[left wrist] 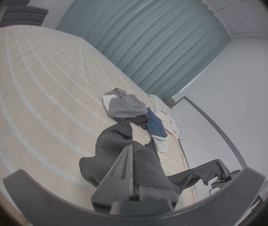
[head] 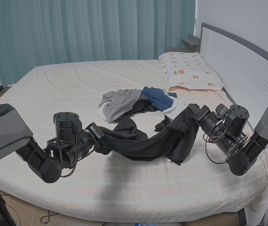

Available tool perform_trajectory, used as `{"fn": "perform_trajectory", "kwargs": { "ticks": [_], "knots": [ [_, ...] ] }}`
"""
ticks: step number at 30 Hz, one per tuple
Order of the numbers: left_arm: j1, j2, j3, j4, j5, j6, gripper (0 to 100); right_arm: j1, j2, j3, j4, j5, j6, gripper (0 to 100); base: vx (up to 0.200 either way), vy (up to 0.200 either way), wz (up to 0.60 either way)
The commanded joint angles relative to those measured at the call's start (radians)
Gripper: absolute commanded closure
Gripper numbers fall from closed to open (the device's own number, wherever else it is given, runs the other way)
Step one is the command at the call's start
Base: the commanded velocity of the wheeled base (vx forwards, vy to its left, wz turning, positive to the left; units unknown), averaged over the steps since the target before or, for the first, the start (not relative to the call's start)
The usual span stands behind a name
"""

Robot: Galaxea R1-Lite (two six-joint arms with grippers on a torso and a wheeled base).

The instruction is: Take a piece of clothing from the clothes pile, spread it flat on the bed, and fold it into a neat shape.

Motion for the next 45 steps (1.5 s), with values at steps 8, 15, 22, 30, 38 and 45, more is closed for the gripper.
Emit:
{"fn": "perform_trajectory", "kwargs": {
  "ticks": [8, 15, 22, 30, 38, 45],
  "knots": [
    [0.043, 0.013, 0.02, -0.006, -0.023, -0.037, 100, 0.004, 0.026, 0.013, -0.001, -0.002, 0.002, 100, 0.0, 0.0, 0.0],
    [0.06, 0.005, 0.02, -0.015, -0.029, -0.094, 100, 0.027, 0.025, 0.017, -0.003, -0.008, 0.002, 100, 0.0, 0.0, 0.0],
    [0.072, -0.005, 0.017, -0.016, -0.029, -0.094, 100, 0.027, 0.052, -0.002, -0.004, -0.016, 0.002, 100, 0.0, 0.2, 0.0],
    [0.079, -0.005, 0.011, -0.016, -0.029, -0.094, 100, 0.025, 0.072, -0.039, -0.006, -0.076, 0.0, 100, 0.0, 0.2, 0.0],
    [0.081, -0.021, 0.016, -0.016, -0.029, -0.094, 100, 0.027, 0.108, -0.093, -0.001, -0.191, -0.114, 100, 0.0, 0.2, 0.0],
    [0.079, -0.033, 0.02, -0.016, -0.029, -0.094, 100, 0.03, 0.121, -0.118, -0.014, -0.226, -0.12, 100, 0.0, 0.2, 0.0]
  ]
}}
